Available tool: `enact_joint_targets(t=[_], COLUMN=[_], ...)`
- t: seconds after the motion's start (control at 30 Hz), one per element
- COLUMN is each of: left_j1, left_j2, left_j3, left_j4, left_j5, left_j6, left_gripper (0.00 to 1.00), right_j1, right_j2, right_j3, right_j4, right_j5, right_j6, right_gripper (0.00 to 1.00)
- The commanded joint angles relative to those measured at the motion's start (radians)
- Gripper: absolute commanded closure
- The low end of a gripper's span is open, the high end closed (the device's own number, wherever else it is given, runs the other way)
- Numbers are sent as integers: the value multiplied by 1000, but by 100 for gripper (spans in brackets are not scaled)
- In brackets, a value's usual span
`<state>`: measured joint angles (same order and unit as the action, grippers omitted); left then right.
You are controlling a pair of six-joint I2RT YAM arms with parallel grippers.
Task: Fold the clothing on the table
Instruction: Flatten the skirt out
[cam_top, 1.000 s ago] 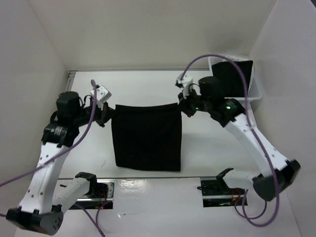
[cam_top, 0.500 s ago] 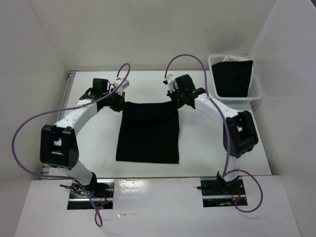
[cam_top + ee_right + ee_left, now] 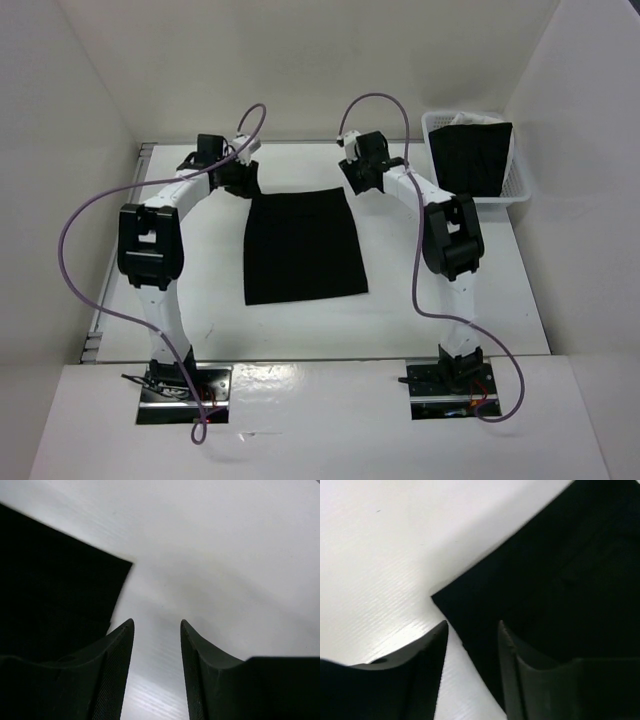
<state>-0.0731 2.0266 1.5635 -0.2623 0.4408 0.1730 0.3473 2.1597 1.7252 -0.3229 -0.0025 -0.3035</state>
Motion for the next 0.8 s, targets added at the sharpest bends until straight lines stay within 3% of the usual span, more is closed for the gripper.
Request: enact_joint_targets(t=[0.0, 0.13, 0.23, 0.33, 0.4, 0.47, 0.53, 0.63, 0.7, 0.77], left_j1=[38, 58, 70, 61, 44, 6, -20, -44, -4, 94], left_j2=[55, 75, -5, -126, -228, -342, -418, -471, -509, -604], left_j3=[93, 184, 184, 113, 60, -101, -242, -309, -327, -341], left_j4=[15, -21, -67, -201, -299, -282, -253, -265, -276, -276], left_j5=[-16, -82, -82, -38, -20, -31, -48, -48, -18, -4], left_j6=[-20, -29, -13, 28, 72, 92, 105, 83, 11, -52], left_gripper=[46, 31, 30, 30, 30, 30, 30, 30, 29, 21], right_j1=[-46, -86, -87, -87, -59, -2, 47, 137, 171, 240], right_j2=[51, 52, -33, -222, -378, -504, -563, -610, -601, -575], right_j3=[105, 166, 107, -34, -119, -248, -358, -434, -443, -426], right_j4=[21, -22, -57, -83, -84, -84, -84, -97, -110, -119], right_j5=[58, 67, 67, -8, -31, -21, 2, 22, 10, 44], right_j6=[35, 66, 76, 76, 55, 20, -5, -17, -17, -17], right_gripper=[52, 52, 52, 51, 44, 35, 29, 20, 9, 1])
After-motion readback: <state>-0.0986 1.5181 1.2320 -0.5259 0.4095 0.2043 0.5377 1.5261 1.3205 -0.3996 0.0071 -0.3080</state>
